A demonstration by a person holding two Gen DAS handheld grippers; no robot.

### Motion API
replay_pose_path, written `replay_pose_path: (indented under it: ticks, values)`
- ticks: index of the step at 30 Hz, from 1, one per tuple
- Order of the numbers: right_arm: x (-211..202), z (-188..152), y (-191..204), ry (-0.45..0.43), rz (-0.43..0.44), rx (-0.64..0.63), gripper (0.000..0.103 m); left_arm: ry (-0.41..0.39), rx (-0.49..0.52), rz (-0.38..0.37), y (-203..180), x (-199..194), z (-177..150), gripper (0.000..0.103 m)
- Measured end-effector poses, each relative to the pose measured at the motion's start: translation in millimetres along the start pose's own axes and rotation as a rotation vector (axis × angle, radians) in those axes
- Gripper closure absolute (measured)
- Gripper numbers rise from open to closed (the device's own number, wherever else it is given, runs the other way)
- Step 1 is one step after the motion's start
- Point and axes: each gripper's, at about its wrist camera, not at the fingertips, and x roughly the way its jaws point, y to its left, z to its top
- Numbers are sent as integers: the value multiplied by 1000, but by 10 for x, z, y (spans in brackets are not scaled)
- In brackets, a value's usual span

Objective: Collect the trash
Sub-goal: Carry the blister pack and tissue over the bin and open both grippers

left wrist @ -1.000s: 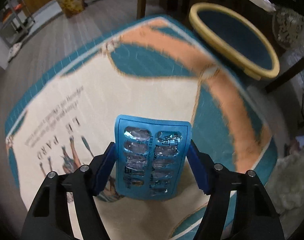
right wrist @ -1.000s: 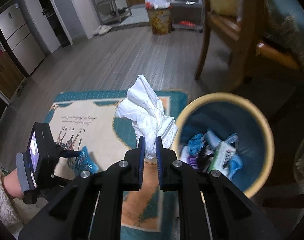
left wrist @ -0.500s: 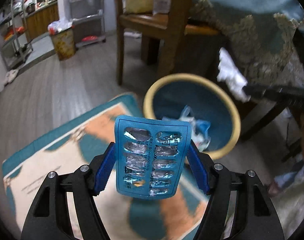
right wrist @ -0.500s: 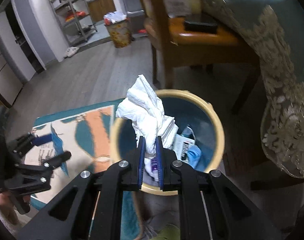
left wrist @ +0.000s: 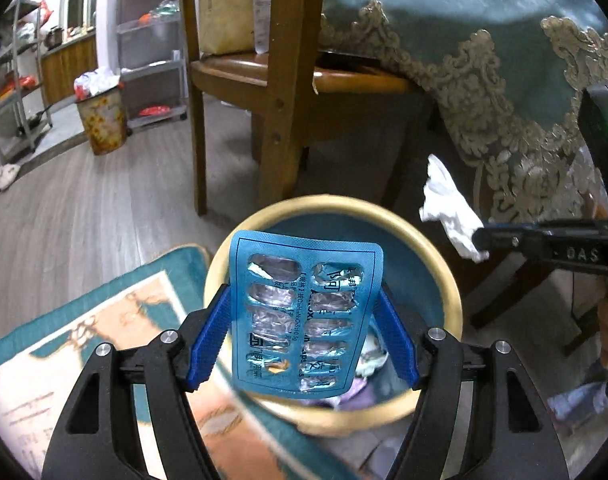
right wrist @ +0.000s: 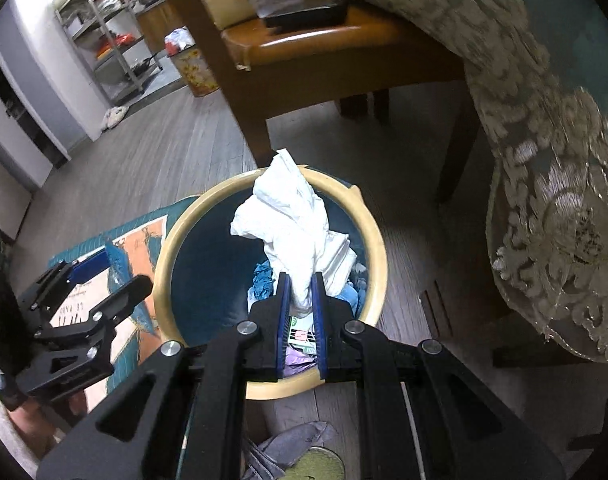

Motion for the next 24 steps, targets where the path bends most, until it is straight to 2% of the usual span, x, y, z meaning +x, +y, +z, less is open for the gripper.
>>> replay_pose_path:
  ticks: [4, 7, 9, 13, 18, 20, 21, 22, 24]
  values:
    - [17, 18, -51, -1, 12, 20, 93, -26, -24, -16, -15, 110, 46, 32]
    - [33, 6, -75, 6, 9, 17, 93, -28, -28, -13, -44, 178, 63, 25]
    - [70, 19, -66, 13, 7, 18, 93, -28, -34, -15, -28, 181, 66, 25]
    - [109, 54, -11, 8, 12, 18, 93, -31, -52, -13, 74, 106, 59, 21]
    - [165, 85, 172, 10, 14, -18, 92, -51, -71, 9, 255, -97, 65, 21]
    - [181, 108, 271, 8, 20, -34, 88, -55, -77, 26, 338, -195, 63, 21]
    - [186, 114, 290, 8, 23, -38, 78, -56, -78, 32, 376, -242, 59, 21]
    - [190, 115, 328, 8, 24, -43, 63, -58, -78, 37, 411, -291, 52, 21]
    - [185, 100, 380, 4, 27, -59, 52, -62, -74, 55, 487, -419, 35, 21]
